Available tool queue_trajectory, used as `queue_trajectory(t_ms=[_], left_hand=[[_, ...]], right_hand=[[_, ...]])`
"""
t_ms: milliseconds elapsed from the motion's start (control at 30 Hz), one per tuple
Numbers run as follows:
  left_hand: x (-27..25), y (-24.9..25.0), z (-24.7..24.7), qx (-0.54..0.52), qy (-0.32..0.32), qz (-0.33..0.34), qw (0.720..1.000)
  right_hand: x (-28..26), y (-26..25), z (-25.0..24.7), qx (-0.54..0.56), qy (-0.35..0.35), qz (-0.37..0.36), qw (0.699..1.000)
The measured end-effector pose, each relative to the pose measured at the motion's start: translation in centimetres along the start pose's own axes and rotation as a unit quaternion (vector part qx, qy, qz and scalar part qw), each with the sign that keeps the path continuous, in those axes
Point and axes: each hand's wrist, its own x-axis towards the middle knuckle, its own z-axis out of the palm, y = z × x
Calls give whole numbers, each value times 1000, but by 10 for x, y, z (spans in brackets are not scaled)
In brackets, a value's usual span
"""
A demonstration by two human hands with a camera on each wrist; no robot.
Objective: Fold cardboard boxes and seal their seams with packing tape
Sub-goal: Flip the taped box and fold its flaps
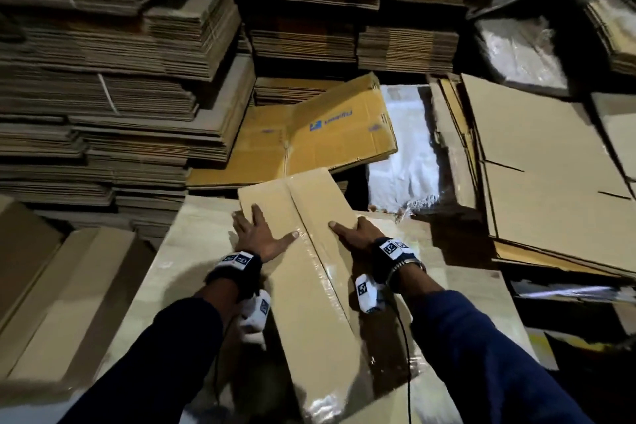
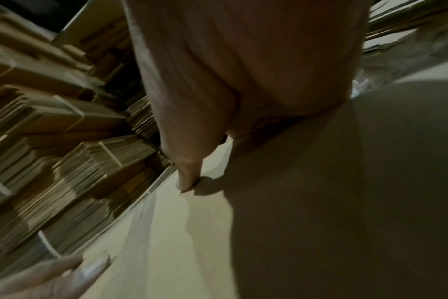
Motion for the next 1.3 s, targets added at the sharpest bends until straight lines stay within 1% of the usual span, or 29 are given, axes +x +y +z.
queue_trajectory(t_ms=[100,233,333,433,500,567,633,700,767,800,867,933,1000,1067,1133,1200,1233,1300], left_hand=[[2,6,-11,-73,0,-11,997],[-4,20,-39,-73,35,-2,997],[-14,30,-75,-56,89,31,994],[-27,39,-115,-81,170,81,979],[-42,45,-137,-138,241,120,953],[-59,50,-152,-213,300,165,915],[-78,57,-160,-272,343,202,876],[-96,61,-161,-326,370,224,841],[-113,64,-157,-381,374,233,813],[-123,67,-155,-405,373,238,800],[-137,72,-148,-433,371,233,788],[-146,71,-135,-436,373,210,791],[-155,66,-123,-424,375,177,805],[-164,61,-115,-409,378,141,818],[-170,55,-112,-405,370,105,830],[-171,47,-111,-404,352,74,841],[-172,43,-110,-404,339,68,847],[-174,35,-108,-395,320,66,859]], right_hand=[[8,-6,6,-13,15,-3,1000],[-7,-27,6,6,67,-18,998],[-21,-53,-3,54,105,-59,991],[-45,-86,-20,114,156,-131,972],[-67,-106,-32,157,187,-184,952],[-89,-121,-44,196,209,-228,931],[-105,-125,-54,240,208,-266,910],[-120,-120,-63,285,183,-278,899],[-129,-108,-66,327,169,-277,887],[-136,-102,-68,342,173,-278,881],[-147,-90,-71,351,192,-272,875],[-157,-82,-70,355,190,-254,880],[-165,-77,-66,353,172,-240,888],[-174,-73,-62,324,170,-231,902],[-187,-74,-63,264,181,-224,921],[-197,-78,-64,181,205,-218,937],[-199,-80,-64,134,225,-221,940],[-199,-89,-62,59,261,-237,934]])
